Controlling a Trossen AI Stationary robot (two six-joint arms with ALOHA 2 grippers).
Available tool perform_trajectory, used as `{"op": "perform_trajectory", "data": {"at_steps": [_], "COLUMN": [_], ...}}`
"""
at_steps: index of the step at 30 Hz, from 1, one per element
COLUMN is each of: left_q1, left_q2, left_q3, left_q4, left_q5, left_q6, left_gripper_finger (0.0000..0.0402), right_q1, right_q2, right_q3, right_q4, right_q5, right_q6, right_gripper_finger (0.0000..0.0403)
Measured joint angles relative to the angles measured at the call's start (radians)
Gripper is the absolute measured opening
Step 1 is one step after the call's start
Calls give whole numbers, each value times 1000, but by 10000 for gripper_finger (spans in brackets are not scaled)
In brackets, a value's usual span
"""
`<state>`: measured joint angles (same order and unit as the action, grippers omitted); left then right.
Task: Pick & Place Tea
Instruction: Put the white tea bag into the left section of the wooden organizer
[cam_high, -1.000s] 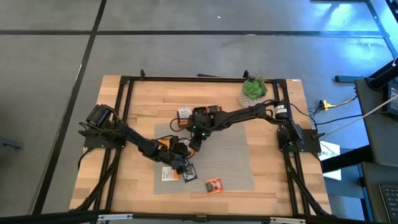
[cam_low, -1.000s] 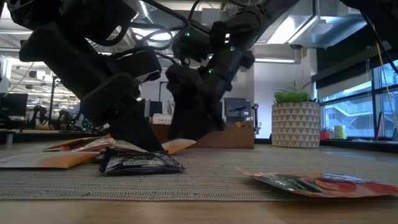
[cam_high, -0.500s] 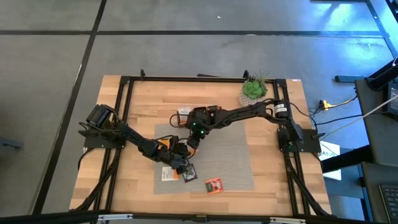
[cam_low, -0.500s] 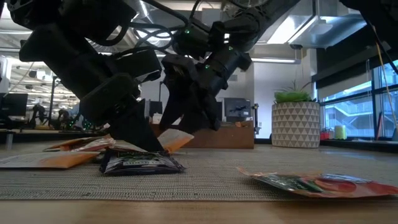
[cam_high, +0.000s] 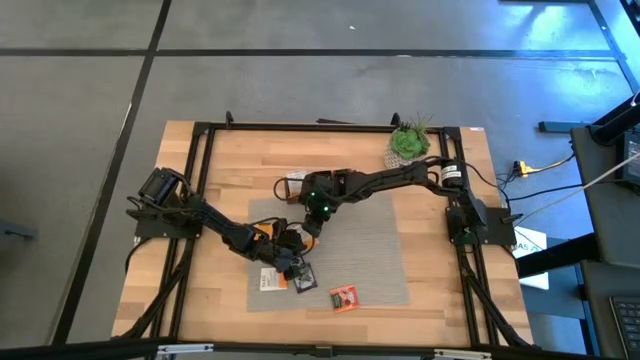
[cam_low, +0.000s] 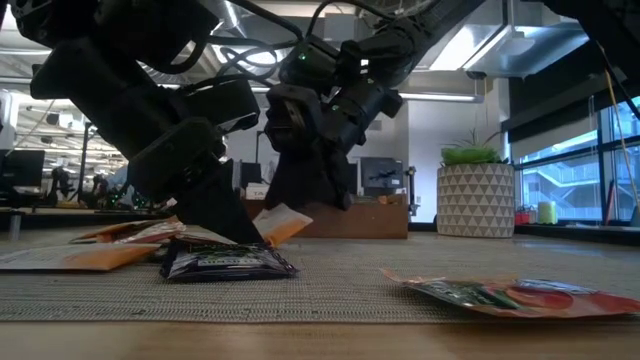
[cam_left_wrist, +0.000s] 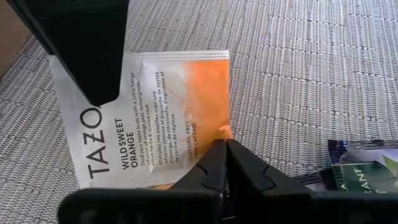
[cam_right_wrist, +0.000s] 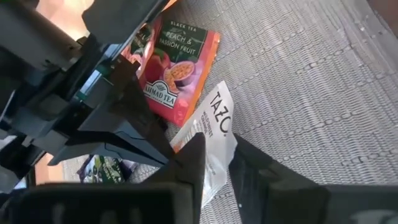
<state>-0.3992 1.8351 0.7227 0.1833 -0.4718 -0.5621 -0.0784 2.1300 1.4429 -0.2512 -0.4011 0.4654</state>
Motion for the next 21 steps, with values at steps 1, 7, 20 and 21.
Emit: {"op": "perform_trajectory", "data": {"at_steps": [1, 7, 20, 21], "left_q1": [0, 0, -21, -21], "left_q2": [0, -24, -287, -309], "left_q3": [0, 0, -3, -3], "left_q4": [0, 3, -45, -48], "left_q5": [0, 4, -3, -13], "left_q6": [0, 1, 53, 53], "left_gripper_finger": [9, 12, 11, 11], "right_q1": [0, -3, -102, -116], "right_q2": [0, 0, -175, -193], "right_q3": [0, 0, -1, 0], "right_q4": [0, -2, 53, 84], "right_q5": [0, -2, 47, 68], "right_q6": [-2, -38, -142, -161], "right_gripper_finger": [57, 7, 4, 4]}}
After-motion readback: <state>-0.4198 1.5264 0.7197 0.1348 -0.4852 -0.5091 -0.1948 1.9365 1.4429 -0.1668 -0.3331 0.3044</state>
